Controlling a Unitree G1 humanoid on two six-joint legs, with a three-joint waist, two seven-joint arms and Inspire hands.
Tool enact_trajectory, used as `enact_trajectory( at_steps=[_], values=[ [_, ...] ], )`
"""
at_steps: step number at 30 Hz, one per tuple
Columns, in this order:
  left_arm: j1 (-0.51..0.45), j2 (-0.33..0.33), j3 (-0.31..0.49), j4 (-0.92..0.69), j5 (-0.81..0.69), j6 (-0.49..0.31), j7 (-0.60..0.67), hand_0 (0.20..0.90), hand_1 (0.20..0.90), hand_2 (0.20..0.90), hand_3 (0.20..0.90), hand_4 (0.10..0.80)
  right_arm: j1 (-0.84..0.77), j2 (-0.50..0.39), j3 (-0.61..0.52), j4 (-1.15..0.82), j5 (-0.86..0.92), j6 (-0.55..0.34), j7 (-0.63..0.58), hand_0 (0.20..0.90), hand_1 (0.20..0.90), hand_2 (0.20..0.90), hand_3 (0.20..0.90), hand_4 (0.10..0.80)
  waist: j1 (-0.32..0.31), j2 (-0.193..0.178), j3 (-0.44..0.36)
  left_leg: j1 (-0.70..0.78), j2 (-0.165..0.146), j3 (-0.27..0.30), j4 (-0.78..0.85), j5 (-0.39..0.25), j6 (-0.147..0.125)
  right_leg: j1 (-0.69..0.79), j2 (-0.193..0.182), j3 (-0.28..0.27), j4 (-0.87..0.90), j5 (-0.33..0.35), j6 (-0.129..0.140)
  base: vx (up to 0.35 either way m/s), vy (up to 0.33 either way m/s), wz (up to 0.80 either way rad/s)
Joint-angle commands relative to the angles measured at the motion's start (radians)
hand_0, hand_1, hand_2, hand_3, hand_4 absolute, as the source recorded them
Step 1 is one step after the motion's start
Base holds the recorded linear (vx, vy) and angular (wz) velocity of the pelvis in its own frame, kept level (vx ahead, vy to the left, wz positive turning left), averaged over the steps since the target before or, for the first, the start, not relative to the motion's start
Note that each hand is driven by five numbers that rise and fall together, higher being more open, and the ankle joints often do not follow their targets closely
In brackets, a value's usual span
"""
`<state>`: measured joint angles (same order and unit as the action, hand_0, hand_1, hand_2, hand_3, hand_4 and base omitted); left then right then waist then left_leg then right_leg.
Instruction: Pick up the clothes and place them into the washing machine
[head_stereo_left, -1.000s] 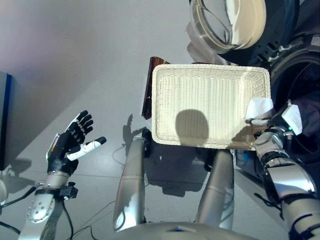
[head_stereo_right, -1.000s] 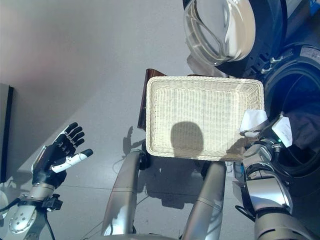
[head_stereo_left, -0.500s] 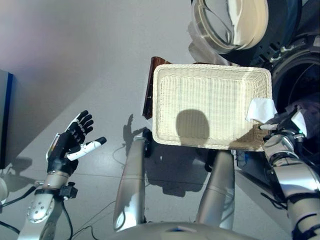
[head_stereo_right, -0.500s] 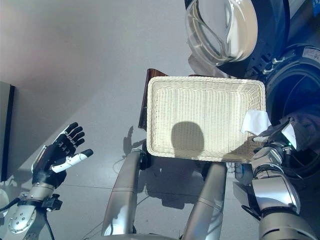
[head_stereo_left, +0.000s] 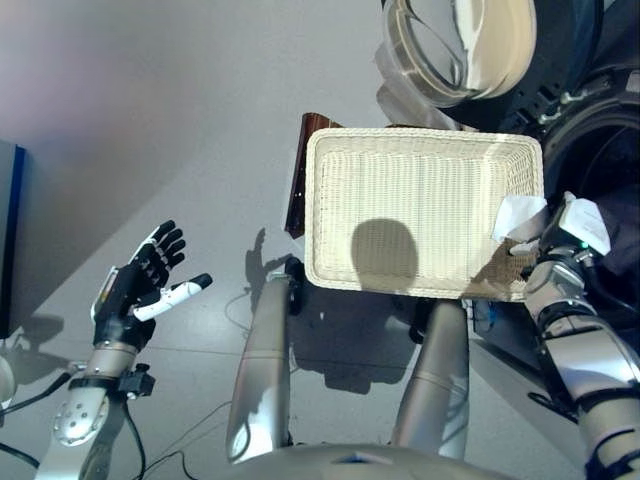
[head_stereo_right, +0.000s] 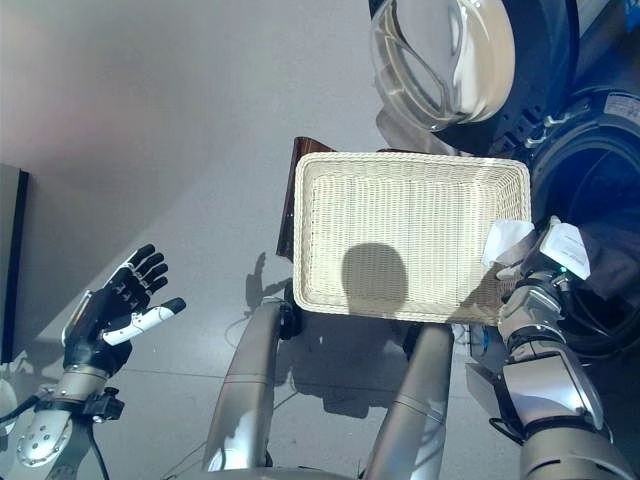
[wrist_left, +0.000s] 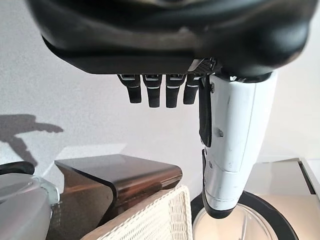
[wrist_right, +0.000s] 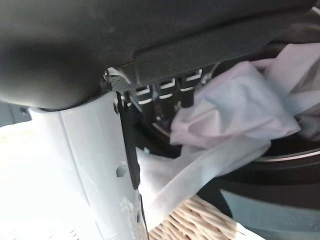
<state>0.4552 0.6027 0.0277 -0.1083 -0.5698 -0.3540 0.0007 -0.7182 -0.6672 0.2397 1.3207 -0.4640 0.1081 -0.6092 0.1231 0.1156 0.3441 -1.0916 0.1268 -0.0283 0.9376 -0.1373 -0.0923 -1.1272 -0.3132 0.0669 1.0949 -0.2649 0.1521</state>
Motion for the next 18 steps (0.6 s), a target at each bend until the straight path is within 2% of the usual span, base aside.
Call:
enact_trajectory(
  at_steps=[1,18],
  values=[
    [0.02,-0.02,0.129,-0.014,0.007,-0.066,0.035,0.9,0.9,0.9,0.9,0.8,0.02,-0.052,-0.035,-0.02,0.003,0.01,-0.058,0.2,0.2,0.2,0.2,0.3,-0.012,-0.003,-0.027,-0.012,0.034,0.007,-0.112,0.031,-0.005,-0.036,0.004,0.014,-0.079,0.07,-0.005,0.0,0.0,0.0],
    [0.037,-0.015,0.143,-0.016,-0.003,-0.061,0.029,0.9,0.9,0.9,0.9,0.8,0.009,-0.039,-0.061,-0.006,0.037,0.016,-0.073,0.2,0.2,0.2,0.2,0.3,-0.013,-0.004,-0.027,-0.016,0.035,0.01,-0.099,0.023,-0.004,-0.041,0.008,0.017,-0.076,0.068,-0.006,0.0,0.0,0.0]
  ],
)
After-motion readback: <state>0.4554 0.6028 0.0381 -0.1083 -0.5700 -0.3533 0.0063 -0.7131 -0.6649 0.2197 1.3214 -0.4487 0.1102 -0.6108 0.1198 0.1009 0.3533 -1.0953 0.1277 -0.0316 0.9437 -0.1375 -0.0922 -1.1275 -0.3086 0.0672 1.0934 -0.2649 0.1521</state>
